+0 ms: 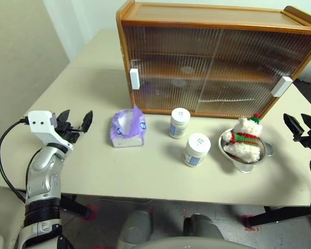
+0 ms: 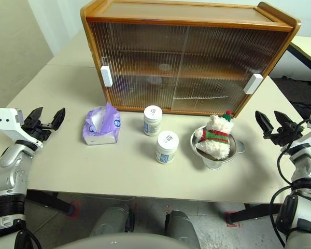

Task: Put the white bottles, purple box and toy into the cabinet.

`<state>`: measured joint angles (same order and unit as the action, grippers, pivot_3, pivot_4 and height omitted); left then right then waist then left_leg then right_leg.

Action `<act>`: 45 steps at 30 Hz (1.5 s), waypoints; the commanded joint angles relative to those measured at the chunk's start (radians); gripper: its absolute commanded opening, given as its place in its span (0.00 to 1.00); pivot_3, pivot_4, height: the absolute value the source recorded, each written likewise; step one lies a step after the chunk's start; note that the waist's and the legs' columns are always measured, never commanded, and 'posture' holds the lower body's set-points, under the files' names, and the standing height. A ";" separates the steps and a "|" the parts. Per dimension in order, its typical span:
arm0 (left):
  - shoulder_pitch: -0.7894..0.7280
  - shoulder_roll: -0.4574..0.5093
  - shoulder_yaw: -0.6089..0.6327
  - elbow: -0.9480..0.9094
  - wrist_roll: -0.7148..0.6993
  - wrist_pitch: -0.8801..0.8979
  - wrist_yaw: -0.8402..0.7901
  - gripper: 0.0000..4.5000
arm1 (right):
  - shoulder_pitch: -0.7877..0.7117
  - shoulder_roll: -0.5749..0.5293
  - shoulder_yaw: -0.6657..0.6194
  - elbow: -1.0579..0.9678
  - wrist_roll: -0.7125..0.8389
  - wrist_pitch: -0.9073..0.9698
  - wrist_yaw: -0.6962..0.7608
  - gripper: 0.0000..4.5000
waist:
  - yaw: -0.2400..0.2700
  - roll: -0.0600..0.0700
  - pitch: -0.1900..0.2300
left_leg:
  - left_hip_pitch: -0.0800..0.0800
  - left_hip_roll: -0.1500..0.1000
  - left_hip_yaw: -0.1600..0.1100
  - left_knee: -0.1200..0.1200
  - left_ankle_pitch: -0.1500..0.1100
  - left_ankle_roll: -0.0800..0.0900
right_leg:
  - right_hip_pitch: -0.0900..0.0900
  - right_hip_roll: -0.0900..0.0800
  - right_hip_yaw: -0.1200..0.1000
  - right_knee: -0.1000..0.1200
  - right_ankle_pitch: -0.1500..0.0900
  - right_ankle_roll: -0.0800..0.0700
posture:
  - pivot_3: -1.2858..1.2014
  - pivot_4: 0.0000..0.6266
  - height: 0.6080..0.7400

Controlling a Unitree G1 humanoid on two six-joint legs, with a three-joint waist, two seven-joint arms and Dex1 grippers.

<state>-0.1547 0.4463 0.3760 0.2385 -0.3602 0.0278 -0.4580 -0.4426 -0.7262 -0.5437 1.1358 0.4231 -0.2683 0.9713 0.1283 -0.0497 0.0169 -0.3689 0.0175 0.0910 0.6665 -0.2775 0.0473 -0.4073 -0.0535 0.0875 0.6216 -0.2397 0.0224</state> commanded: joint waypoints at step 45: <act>-0.319 0.091 -0.281 -0.077 0.129 0.063 -0.180 0.01 | 0.292 0.104 0.195 -1.134 0.276 0.490 0.185 1.00 | -0.028 0.001 0.001 | -0.003 0.001 0.000 0.009 -0.001 -0.001 | 0.000 0.005 -0.003 0.004 0.000 0.001 | 0.57 0.00 1.00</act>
<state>-0.4559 0.5471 0.1161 0.1269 -0.2614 0.1044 -0.6467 -0.1435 -0.6216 -0.3537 -0.0049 0.7074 0.2389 1.1517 0.1004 -0.0483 0.0184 -0.3715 0.0188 0.0907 0.6759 -0.2781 0.0465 -0.4077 -0.0486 0.0845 0.6260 -0.2400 0.0235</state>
